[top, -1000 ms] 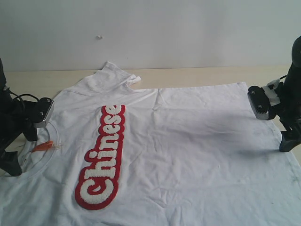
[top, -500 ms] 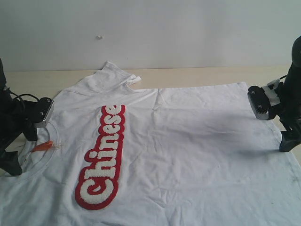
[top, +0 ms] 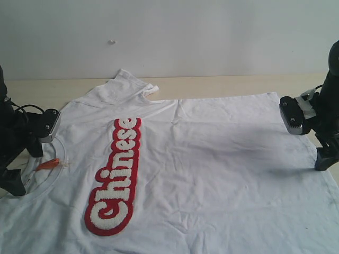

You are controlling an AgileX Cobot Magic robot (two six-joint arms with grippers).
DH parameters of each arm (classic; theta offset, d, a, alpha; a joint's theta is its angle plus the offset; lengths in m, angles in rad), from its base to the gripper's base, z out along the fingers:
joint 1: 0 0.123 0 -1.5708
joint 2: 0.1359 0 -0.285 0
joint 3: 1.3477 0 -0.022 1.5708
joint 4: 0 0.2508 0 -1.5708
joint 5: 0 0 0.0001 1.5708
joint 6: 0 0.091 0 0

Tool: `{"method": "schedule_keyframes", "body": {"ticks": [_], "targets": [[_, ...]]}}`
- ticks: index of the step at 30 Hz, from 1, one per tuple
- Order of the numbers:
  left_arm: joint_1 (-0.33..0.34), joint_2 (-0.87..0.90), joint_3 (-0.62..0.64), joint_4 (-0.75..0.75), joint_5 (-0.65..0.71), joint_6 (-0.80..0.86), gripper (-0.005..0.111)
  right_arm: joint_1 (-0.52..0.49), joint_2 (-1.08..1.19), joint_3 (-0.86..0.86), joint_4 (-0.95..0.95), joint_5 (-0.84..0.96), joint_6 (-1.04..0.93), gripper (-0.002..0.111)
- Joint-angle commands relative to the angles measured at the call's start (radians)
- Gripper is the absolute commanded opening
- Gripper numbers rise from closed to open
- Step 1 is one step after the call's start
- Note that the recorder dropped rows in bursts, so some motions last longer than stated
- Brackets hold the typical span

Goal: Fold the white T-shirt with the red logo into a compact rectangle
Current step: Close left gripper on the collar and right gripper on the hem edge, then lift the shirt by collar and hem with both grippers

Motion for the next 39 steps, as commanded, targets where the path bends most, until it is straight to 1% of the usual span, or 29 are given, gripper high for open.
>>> {"method": "schedule_keyframes", "body": {"ticks": [1,12,16,20,23,24,25,26,27,29,31,33,39], "targets": [[0.002,-0.004,0.003,-0.003,-0.022,-0.01,0.105,-0.002,0.016,0.0,-0.008,-0.009,-0.007,0.105],[0.002,0.002,0.009,-0.001,-0.033,-0.011,0.105,-0.002,0.016,0.0,-0.008,-0.009,-0.007,0.105],[0.002,0.014,0.021,0.035,-0.033,-0.007,0.105,-0.002,0.016,0.0,-0.008,-0.009,-0.007,0.105],[0.002,0.025,0.03,0.036,-0.038,-0.007,0.105,-0.002,0.016,0.0,-0.008,-0.009,-0.007,0.105],[0.002,0.025,0.032,0.036,-0.053,-0.015,0.101,-0.002,0.016,0.0,-0.008,-0.009,-0.007,0.105],[0.002,0.025,0.032,0.036,-0.055,-0.015,0.097,-0.002,0.016,0.0,-0.008,-0.009,-0.007,0.105],[0.002,0.025,0.032,0.036,-0.055,-0.015,0.09,-0.002,0.016,0.0,-0.008,-0.009,-0.007,0.105],[0.002,0.025,0.032,0.036,-0.055,-0.015,0.08,-0.002,0.016,0.0,-0.009,-0.012,-0.007,0.105],[0.002,0.025,0.032,0.036,-0.048,-0.015,0.068,-0.002,0.016,0.0,-0.009,-0.013,-0.007,0.105],[0.002,0.025,0.032,0.028,-0.019,-0.015,0.039,-0.002,0.016,0.0,-0.009,-0.02,-0.007,0.105],[0.002,0.027,0.034,0.028,0.029,-0.015,0.001,-0.002,0.016,0.0,-0.009,-0.03,-0.007,0.105],[0.002,0.029,0.034,0.031,0.058,-0.002,0.002,-0.002,0.016,0.0,-0.009,-0.033,-0.007,0.105],[0.002,0.029,0.034,0.029,0.046,-0.002,0.002,-0.002,0.016,0.0,-0.007,-0.051,-0.007,0.105]]}}
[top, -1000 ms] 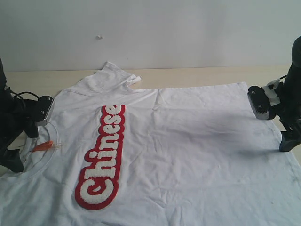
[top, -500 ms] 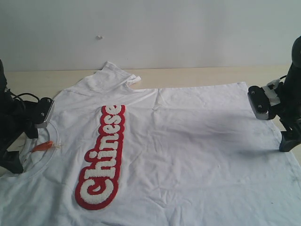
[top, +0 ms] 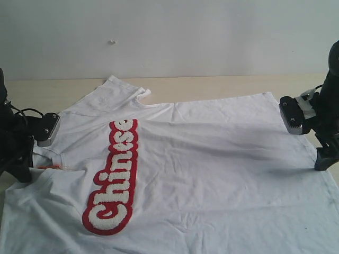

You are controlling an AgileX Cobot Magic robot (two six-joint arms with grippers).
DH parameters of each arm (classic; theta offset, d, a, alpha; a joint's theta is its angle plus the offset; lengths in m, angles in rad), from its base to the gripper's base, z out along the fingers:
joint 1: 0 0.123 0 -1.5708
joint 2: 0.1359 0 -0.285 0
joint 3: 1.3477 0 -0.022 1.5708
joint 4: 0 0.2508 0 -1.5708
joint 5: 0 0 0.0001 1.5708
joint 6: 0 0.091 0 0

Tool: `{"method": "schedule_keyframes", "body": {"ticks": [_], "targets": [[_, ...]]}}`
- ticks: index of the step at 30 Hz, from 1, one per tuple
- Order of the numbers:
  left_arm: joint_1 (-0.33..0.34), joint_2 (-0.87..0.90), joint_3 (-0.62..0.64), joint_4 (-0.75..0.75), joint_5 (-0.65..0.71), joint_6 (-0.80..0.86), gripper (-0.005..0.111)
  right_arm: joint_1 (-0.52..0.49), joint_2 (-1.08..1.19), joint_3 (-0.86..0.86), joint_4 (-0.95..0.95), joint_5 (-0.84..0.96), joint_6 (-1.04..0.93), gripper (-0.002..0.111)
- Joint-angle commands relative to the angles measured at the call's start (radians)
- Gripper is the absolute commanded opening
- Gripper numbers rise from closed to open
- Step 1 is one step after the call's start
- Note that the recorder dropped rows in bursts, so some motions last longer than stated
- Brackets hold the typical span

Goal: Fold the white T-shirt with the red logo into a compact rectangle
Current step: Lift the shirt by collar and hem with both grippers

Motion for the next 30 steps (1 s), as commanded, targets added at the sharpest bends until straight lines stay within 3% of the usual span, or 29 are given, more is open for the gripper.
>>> {"method": "schedule_keyframes", "body": {"ticks": [1,11,25,27,29,30], "targets": [[0.002,0.022,0.018,0.012,0.032,0.004,0.002,-0.002,0.016,0.0,-0.007,-0.054,-0.007,0.105],[0.002,0.022,0.018,0.012,0.032,0.004,0.002,-0.002,0.019,0.0,-0.007,-0.117,-0.007,0.101],[0.002,0.022,0.018,0.012,0.031,0.002,0.002,-0.002,0.076,0.0,-0.004,-0.022,-0.009,0.095],[0.002,0.022,0.018,0.012,0.031,0.002,0.002,-0.002,0.087,0.0,-0.008,-0.016,-0.009,0.092],[0.002,0.022,0.018,0.012,0.031,0.002,0.002,-0.002,0.087,0.0,-0.015,0.003,-0.012,0.078],[0.002,0.022,0.018,0.012,0.031,0.002,0.002,-0.002,0.087,0.0,-0.02,0.019,-0.017,0.06]]}}
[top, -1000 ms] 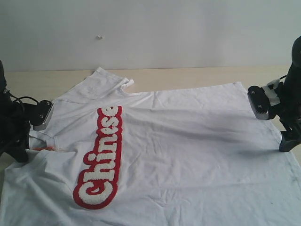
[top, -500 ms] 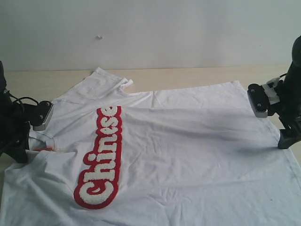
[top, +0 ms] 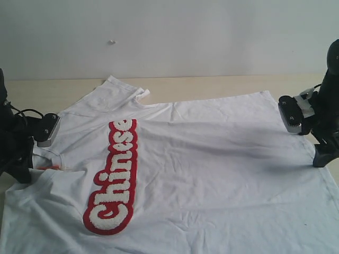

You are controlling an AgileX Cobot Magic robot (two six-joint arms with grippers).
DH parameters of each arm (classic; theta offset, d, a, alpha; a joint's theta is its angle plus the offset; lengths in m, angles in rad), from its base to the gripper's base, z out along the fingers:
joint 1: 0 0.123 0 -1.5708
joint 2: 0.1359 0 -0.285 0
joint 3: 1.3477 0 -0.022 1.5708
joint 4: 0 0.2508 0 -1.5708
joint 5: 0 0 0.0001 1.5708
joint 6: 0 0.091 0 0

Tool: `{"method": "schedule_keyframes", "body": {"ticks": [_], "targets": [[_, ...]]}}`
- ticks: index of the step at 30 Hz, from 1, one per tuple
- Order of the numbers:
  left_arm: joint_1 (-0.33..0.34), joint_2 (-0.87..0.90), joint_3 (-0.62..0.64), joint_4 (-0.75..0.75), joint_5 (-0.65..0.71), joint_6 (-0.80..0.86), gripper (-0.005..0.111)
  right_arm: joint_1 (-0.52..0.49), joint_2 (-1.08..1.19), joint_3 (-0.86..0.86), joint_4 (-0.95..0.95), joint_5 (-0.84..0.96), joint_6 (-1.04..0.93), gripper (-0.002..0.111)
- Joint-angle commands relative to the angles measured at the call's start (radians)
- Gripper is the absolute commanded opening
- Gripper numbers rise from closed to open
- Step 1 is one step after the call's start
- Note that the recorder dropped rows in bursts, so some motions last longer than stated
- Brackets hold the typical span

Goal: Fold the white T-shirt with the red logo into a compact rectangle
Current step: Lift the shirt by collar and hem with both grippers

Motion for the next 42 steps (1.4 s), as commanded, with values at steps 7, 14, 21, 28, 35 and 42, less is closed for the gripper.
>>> {"method": "schedule_keyframes", "body": {"ticks": [7,14,21,28,35,42], "targets": [[0.002,0.022,0.017,0.012,0.032,0.0,0.002,-0.002,0.055,0.02,-0.042,0.111,-0.011,0.0],[0.002,0.022,0.017,0.012,0.032,0.0,0.002,-0.002,0.055,0.02,-0.006,0.115,-0.006,0.0],[0.002,0.022,0.017,0.012,0.034,0.0,0.002,-0.002,0.055,0.02,-0.006,0.117,0.057,0.0],[0.002,0.022,0.017,-0.016,0.042,-0.01,0.002,-0.002,0.055,0.02,-0.006,0.117,0.134,0.0],[0.001,0.022,0.017,-0.021,0.04,-0.012,0.0,-0.002,0.031,0.018,0.04,0.127,0.132,0.0],[0.001,-0.027,0.015,0.018,-0.008,-0.09,0.0,-0.002,-0.086,0.018,0.057,0.118,0.149,0.0]]}}
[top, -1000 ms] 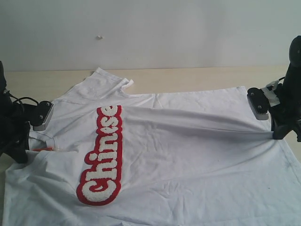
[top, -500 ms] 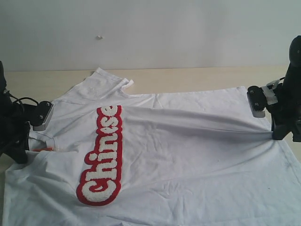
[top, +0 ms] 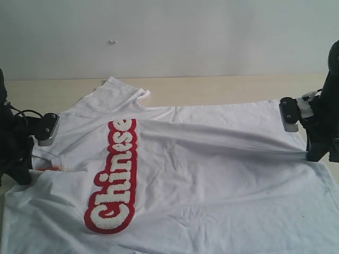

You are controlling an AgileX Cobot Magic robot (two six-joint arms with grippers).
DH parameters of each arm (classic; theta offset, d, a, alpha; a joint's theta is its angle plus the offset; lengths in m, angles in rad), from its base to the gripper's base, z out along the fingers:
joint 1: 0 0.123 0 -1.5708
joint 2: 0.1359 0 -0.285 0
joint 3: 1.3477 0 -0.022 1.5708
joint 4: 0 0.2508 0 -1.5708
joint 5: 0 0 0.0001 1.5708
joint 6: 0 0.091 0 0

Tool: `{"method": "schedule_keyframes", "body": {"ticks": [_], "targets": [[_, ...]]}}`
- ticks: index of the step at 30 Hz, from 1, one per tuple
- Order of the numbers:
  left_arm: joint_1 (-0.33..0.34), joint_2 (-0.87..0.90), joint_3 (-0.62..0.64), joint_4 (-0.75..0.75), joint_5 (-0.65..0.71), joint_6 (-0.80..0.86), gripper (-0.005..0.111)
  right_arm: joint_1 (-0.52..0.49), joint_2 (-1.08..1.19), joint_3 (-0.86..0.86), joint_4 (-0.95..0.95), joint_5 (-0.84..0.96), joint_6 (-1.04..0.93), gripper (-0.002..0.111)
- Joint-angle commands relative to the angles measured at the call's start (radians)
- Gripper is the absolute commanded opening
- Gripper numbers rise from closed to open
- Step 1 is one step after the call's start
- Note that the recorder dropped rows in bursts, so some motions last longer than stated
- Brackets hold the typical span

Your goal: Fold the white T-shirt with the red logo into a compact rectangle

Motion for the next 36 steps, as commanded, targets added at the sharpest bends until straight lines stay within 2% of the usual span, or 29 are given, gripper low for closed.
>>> {"method": "schedule_keyframes", "body": {"ticks": [1,12,19,25,32,36], "targets": [[0.001,-0.041,0.013,0.024,-0.033,-0.037,0.0,-0.005,-0.079,0.007,0.016,0.026,0.016,0.0],[0.001,-0.301,0.013,0.095,-0.069,-0.079,0.0,0.012,-0.32,0.007,0.035,0.016,0.081,0.0],[0.001,-0.452,0.013,0.247,-0.176,-0.417,0.0,0.012,-0.442,0.007,0.038,0.009,0.163,0.0],[0.001,-0.565,0.013,0.259,-0.184,-0.524,0.0,0.012,-0.538,0.007,0.148,0.025,0.174,0.0],[0.001,-0.69,0.013,0.264,-0.212,-0.686,0.0,0.012,-0.646,0.007,0.167,0.059,0.192,0.0],[0.001,-0.758,0.013,0.264,-0.196,-0.712,0.0,0.012,-0.699,0.007,0.204,0.086,0.202,0.0]]}}
